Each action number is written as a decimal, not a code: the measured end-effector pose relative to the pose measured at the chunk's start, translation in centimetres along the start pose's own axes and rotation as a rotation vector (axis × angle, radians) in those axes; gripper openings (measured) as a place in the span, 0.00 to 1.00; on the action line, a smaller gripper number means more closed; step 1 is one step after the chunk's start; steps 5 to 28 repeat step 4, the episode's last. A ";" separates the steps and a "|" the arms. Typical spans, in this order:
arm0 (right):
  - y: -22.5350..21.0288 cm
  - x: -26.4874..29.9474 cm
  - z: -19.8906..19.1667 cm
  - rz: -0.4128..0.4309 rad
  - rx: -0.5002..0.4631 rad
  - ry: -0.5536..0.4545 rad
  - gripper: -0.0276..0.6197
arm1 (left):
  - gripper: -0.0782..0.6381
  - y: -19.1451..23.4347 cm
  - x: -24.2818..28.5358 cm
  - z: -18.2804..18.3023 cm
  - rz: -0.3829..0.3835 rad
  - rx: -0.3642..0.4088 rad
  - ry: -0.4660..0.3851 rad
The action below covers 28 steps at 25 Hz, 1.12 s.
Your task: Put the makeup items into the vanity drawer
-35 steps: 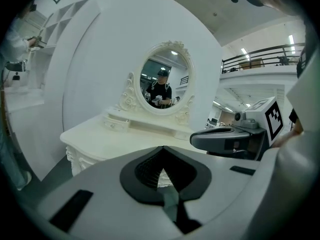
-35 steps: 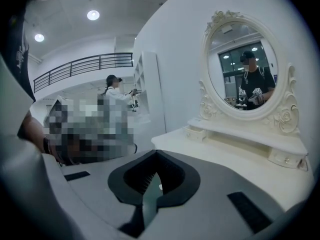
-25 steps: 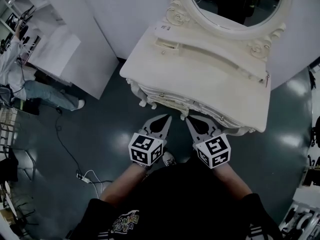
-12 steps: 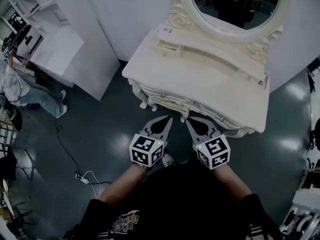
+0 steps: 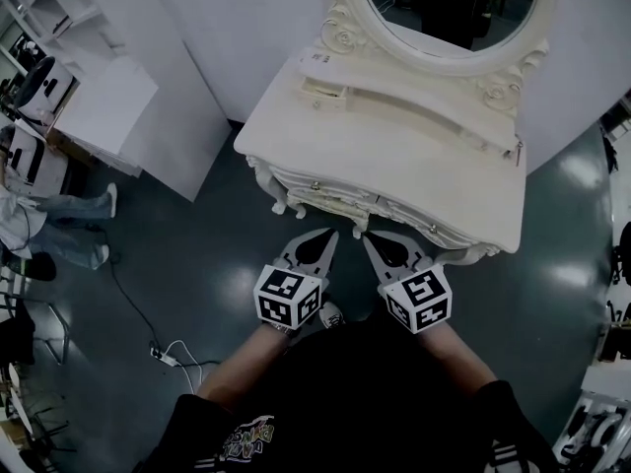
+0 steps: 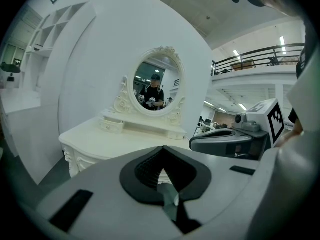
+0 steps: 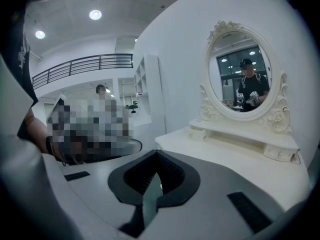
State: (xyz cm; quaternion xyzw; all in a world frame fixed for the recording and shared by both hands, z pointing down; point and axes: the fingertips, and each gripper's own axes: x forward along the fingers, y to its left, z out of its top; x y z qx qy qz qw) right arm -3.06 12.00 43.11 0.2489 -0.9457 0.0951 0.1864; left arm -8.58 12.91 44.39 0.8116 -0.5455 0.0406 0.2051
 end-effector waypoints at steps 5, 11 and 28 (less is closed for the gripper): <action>-0.2 -0.1 0.0 -0.002 0.002 -0.001 0.09 | 0.11 -0.2 0.3 0.1 -0.006 0.001 -0.001; -0.2 -0.1 0.0 -0.002 0.002 -0.001 0.09 | 0.11 -0.2 0.3 0.1 -0.006 0.001 -0.001; -0.2 -0.1 0.0 -0.002 0.002 -0.001 0.09 | 0.11 -0.2 0.3 0.1 -0.006 0.001 -0.001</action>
